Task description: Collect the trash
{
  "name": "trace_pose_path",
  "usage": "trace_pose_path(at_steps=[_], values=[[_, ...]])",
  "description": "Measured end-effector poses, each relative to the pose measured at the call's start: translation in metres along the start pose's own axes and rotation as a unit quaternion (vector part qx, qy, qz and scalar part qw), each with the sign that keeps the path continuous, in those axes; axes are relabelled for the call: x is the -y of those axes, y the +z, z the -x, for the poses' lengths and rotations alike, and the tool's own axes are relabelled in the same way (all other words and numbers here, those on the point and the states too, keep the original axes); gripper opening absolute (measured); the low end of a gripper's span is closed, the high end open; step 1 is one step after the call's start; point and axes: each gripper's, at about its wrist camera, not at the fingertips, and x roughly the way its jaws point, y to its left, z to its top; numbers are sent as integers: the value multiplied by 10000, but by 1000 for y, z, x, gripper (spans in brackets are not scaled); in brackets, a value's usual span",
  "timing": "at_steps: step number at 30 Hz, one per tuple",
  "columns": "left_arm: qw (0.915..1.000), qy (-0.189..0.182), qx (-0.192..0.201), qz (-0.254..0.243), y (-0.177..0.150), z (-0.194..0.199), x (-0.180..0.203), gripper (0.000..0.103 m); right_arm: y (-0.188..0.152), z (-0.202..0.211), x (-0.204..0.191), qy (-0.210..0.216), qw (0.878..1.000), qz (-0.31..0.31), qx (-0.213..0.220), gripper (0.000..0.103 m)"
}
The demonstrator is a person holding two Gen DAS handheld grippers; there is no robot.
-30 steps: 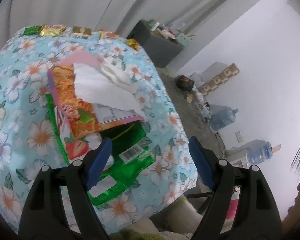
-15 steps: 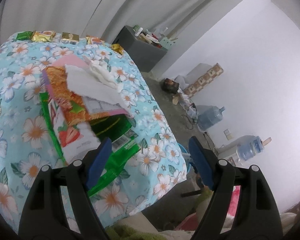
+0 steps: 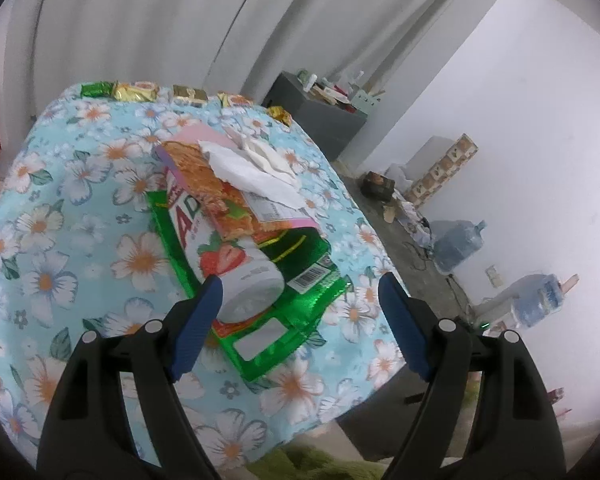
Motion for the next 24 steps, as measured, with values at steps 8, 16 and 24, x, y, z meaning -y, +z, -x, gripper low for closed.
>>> trace_pose_path(at_steps=[8,16,24], values=[[9972,466,448,-364,-15,14,-3,79,-73,89,-199,1033,9530,2834,288,79],[9950,426,858,-287,-10,29,-18,79,-200,93,-348,1889,8599,4718,-482,79],[9923,-545,1088,215,38,9,-34,68,-294,69,-435,1984,7815,5854,-853,78]])
